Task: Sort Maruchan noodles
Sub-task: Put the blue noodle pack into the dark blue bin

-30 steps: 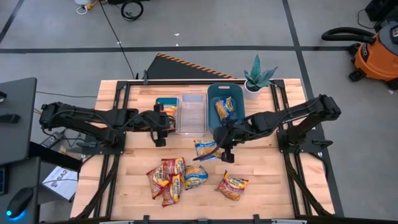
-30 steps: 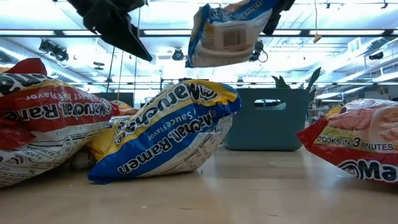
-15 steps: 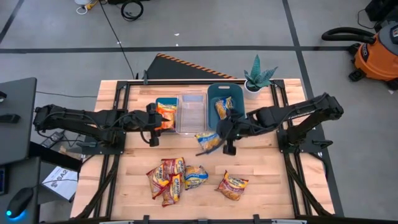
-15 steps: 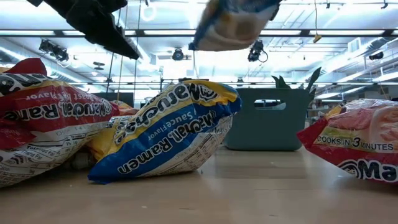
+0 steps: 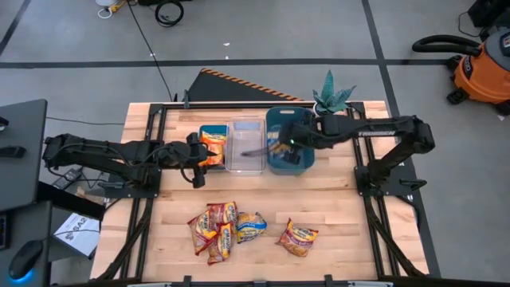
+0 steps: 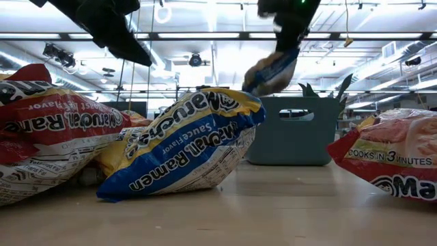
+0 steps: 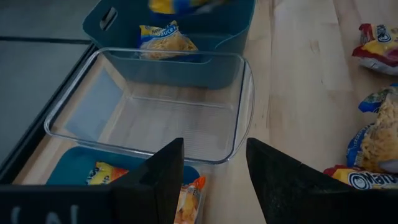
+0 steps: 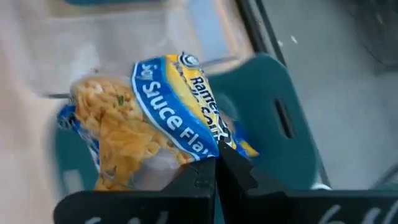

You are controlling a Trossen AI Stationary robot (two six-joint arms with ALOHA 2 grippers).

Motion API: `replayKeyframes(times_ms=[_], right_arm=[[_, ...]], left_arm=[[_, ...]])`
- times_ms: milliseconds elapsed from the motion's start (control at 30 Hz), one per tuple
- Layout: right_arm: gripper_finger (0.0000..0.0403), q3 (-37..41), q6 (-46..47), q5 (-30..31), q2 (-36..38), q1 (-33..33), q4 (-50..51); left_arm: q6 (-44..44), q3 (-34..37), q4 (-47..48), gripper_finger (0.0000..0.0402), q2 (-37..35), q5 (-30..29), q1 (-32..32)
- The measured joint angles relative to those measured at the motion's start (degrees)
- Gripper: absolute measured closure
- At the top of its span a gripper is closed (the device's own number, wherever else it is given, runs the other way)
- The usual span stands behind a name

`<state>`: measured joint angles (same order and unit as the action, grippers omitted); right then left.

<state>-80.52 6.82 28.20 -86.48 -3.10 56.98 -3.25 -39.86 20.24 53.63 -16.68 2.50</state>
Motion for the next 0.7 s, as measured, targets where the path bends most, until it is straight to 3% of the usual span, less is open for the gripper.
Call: replayKeyframes(times_ms=[333,567,700], right_arm=[[0.0393,8.06,-3.62,0.33,-1.97,-15.04,-6.82],[0.0370,12.42,-4.23,-10.84,-2.14,-19.64,-11.49],[0.0340,10.12,-3.83,-13.17,-2.14,-19.48,-5.83]], left_arm=[[-2.52,0.02,0.00,0.0221,3.07,0.02,0.14],[-2.54,0.00,-0.29,0.0221,3.72,0.01,1.90],[-2.49,0.00,0.54,0.0221,3.74,-0.01,3.27]])
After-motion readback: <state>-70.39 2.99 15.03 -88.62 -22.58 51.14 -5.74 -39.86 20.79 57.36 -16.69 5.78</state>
